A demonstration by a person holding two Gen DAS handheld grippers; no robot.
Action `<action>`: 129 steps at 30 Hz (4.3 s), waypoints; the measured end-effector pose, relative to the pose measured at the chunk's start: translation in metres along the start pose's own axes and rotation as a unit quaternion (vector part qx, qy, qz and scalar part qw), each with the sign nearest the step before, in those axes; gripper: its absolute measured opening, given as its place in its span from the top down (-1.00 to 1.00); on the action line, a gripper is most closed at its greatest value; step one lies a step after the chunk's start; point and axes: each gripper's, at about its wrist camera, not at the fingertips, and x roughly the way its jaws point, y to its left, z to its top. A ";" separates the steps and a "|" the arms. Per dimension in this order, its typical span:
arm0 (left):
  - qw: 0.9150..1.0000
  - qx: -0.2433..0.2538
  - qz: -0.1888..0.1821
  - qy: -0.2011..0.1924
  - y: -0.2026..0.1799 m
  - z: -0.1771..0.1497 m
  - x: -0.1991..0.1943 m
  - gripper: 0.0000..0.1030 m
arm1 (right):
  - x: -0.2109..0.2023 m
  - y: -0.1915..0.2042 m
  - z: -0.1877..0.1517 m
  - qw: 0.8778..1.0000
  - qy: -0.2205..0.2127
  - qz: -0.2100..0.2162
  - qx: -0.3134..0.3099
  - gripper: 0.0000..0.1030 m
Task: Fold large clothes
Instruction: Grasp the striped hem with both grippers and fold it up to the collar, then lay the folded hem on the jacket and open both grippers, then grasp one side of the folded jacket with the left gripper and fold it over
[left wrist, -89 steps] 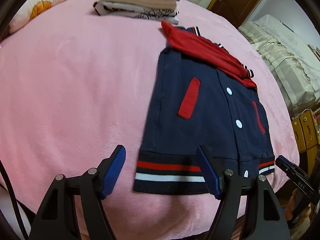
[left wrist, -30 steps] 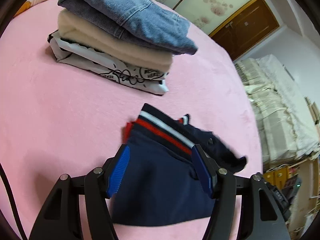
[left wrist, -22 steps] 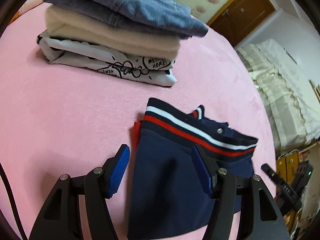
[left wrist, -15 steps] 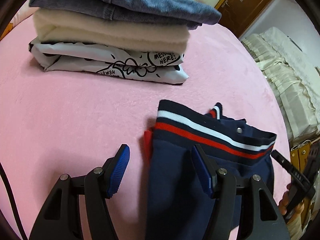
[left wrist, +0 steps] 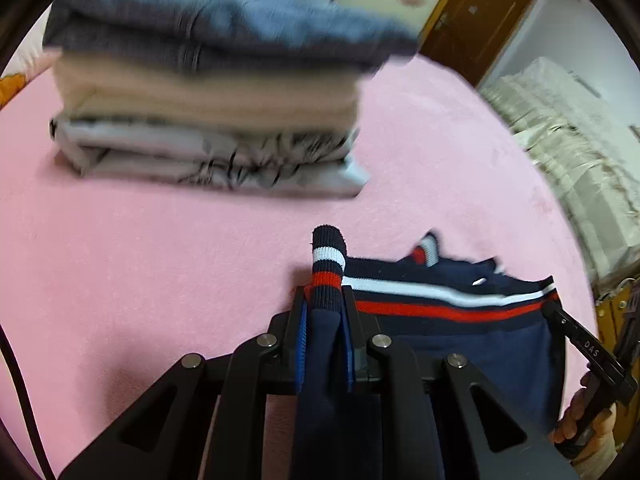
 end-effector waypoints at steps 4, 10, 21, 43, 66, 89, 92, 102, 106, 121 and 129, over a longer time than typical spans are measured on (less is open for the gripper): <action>1.000 -0.019 -0.001 0.013 0.007 0.000 0.012 0.67 | 0.025 -0.008 -0.009 0.999 0.036 -0.019 0.023 0.77; 0.998 0.033 0.046 -0.008 -0.015 0.003 -0.027 0.38 | -0.006 -0.005 -0.001 0.998 0.026 -0.047 0.030 0.42; 0.997 0.044 0.011 -0.056 -0.066 -0.049 -0.060 0.36 | -0.059 0.080 -0.034 0.998 -0.024 0.027 -0.042 0.41; 0.999 0.007 0.048 -0.015 -0.033 -0.070 -0.059 0.13 | -0.058 0.034 -0.072 0.998 0.022 -0.046 -0.027 0.93; 0.998 0.004 0.032 -0.049 -0.048 -0.124 -0.225 -0.36 | -0.201 0.094 -0.095 0.997 -0.057 -0.006 -0.052 0.24; 0.976 -0.153 -0.152 0.011 0.010 -0.145 -0.055 -0.35 | -0.104 0.103 -0.125 0.998 0.000 0.013 -0.065 0.24; 0.975 -0.153 -0.158 -0.012 0.011 -0.136 -0.047 -0.35 | -0.092 0.103 -0.123 0.998 -0.001 0.013 -0.066 0.24; 0.973 -0.143 -0.174 -0.053 0.008 -0.101 -0.034 -0.35 | -0.061 0.109 -0.101 0.997 -0.018 0.007 -0.068 0.25; 0.974 -0.135 -0.162 -0.077 0.000 -0.094 -0.043 -0.12 | -0.051 0.113 -0.089 0.996 -0.024 -0.008 -0.081 0.71; 0.976 0.068 -0.136 -0.156 -0.108 -0.079 -0.098 0.74 | -0.016 0.103 -0.100 0.997 0.033 0.030 -0.068 0.94; 0.963 0.192 -0.147 -0.120 -0.190 -0.088 -0.089 0.74 | -0.080 0.041 -0.099 0.998 0.022 0.046 -0.024 0.94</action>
